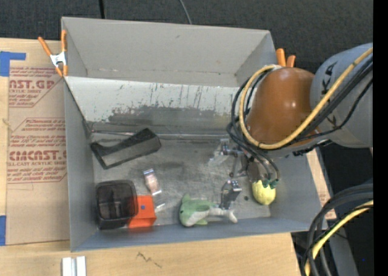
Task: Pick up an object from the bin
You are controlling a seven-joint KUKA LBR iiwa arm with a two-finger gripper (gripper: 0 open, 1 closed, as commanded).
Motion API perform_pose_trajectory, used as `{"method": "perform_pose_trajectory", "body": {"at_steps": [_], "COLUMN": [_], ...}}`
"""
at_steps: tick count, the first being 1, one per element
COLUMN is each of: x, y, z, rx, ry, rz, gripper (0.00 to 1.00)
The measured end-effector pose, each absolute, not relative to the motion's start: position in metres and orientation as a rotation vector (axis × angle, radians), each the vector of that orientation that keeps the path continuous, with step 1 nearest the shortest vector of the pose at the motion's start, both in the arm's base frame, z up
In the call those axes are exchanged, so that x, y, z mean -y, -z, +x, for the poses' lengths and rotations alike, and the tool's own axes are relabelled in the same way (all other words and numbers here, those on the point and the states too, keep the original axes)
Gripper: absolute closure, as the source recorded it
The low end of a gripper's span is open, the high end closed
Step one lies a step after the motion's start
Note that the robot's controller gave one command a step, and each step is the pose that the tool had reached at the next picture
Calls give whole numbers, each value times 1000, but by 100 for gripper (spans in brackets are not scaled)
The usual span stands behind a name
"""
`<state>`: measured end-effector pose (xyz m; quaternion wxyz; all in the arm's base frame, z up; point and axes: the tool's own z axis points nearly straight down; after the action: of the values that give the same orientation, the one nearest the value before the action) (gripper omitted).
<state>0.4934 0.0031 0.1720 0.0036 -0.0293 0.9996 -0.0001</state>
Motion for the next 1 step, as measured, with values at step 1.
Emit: {"method": "perform_pose_trajectory", "body": {"at_steps": [1], "x": [-38], "y": [-158], "z": [502], "rx": [-3111], "ry": [-1], "rz": [-463], "gripper": [0]}}
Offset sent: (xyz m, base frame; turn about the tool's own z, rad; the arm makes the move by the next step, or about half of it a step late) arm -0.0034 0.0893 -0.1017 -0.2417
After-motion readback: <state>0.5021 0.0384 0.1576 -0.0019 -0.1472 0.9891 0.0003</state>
